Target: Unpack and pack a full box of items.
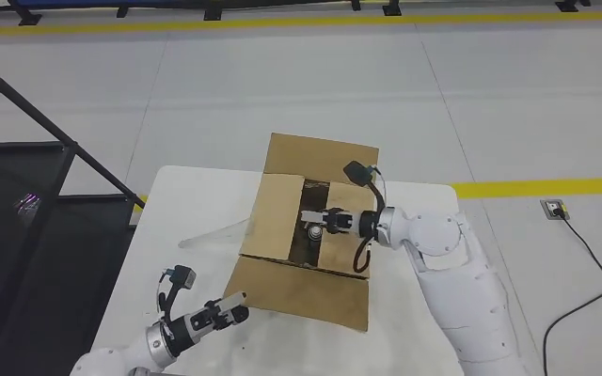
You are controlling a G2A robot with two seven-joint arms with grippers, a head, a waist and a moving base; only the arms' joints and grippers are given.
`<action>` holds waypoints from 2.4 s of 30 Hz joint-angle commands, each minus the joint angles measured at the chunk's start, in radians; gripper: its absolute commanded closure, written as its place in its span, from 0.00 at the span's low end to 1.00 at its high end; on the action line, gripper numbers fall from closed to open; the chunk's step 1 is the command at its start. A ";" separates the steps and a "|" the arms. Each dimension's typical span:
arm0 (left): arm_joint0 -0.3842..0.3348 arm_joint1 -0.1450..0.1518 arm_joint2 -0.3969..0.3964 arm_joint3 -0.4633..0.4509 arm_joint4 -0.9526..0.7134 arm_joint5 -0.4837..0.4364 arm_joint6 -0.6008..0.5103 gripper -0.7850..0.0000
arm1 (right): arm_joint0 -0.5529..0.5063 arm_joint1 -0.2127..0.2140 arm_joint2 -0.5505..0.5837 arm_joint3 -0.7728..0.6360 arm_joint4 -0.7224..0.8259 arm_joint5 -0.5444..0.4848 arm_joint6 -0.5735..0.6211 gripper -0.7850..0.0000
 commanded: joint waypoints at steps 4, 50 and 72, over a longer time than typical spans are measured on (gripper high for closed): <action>-0.011 0.004 0.001 -0.057 -0.018 0.002 0.010 0.00 | -0.075 0.019 0.078 -0.136 -0.002 0.007 0.012 0.00; -0.392 -0.026 0.309 0.136 0.139 0.099 0.418 0.00 | 0.394 -0.035 -0.004 0.846 0.116 -0.116 -0.709 0.00; -0.438 -0.035 0.360 0.170 0.153 0.126 0.452 0.00 | 0.437 0.040 0.173 0.986 0.529 -0.526 -0.073 0.00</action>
